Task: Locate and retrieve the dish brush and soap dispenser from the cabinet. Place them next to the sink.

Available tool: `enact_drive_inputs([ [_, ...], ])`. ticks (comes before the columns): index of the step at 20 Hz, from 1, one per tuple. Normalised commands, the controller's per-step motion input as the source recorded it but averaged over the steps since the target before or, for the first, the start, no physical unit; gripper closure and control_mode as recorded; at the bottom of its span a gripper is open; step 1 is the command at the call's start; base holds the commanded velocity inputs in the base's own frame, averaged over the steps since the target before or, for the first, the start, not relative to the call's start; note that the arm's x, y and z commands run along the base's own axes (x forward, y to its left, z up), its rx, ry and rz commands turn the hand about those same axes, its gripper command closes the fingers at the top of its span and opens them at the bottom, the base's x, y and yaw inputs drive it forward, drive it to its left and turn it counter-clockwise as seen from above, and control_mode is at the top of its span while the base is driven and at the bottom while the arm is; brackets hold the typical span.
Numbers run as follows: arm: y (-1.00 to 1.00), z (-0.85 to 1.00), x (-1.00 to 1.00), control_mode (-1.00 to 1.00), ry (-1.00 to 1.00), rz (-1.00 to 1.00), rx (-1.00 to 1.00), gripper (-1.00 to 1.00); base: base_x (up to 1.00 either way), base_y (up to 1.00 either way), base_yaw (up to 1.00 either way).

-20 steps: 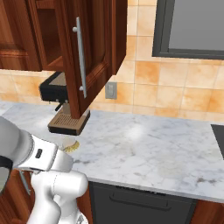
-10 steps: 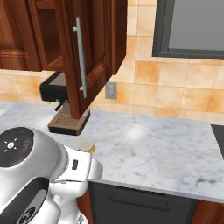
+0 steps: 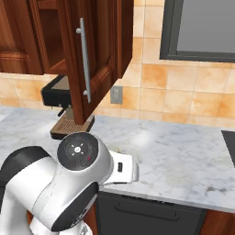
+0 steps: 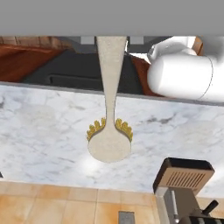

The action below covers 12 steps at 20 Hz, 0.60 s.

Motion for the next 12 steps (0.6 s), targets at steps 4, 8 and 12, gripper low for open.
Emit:
enact_drive_inputs([
  [4, -0.56, -0.16, 0.35, -1.0, 0.02, 0.0, -0.01, 1.0, 0.0, 0.0, 0.0],
  [8, -0.59, -0.09, 0.37, -1.0, 0.09, -0.01, -0.09, 1.0, 0.0, 0.0, 0.0],
  [12, -0.63, -0.18, 0.59, -1.0, 0.08, 0.0, -0.13, 1.0, 0.0, 0.0, 0.0],
])
